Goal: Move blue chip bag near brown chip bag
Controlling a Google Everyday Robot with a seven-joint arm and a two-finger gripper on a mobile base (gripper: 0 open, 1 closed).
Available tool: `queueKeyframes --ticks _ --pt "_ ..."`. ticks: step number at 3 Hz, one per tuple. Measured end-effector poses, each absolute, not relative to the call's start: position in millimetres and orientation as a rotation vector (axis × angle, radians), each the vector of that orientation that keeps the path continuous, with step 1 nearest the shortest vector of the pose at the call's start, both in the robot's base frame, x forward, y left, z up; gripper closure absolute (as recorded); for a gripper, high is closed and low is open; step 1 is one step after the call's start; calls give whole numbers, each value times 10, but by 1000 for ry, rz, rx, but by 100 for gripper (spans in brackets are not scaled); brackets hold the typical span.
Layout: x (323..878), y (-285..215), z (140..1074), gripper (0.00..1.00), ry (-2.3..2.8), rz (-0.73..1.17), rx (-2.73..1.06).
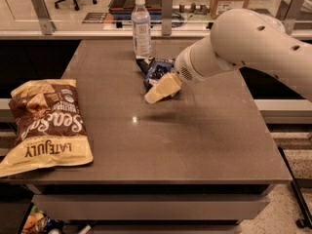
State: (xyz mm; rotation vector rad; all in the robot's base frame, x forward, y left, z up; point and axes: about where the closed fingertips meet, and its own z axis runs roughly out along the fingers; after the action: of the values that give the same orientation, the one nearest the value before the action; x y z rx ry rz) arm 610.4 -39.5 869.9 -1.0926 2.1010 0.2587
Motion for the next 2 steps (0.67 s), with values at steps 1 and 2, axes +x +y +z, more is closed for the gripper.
queueKeyframes --ticks 1,2 --pt "6359 -246 8658 0 2053 261 -1066" --pt "6569 -101 8601 17 2010 278 -1076"
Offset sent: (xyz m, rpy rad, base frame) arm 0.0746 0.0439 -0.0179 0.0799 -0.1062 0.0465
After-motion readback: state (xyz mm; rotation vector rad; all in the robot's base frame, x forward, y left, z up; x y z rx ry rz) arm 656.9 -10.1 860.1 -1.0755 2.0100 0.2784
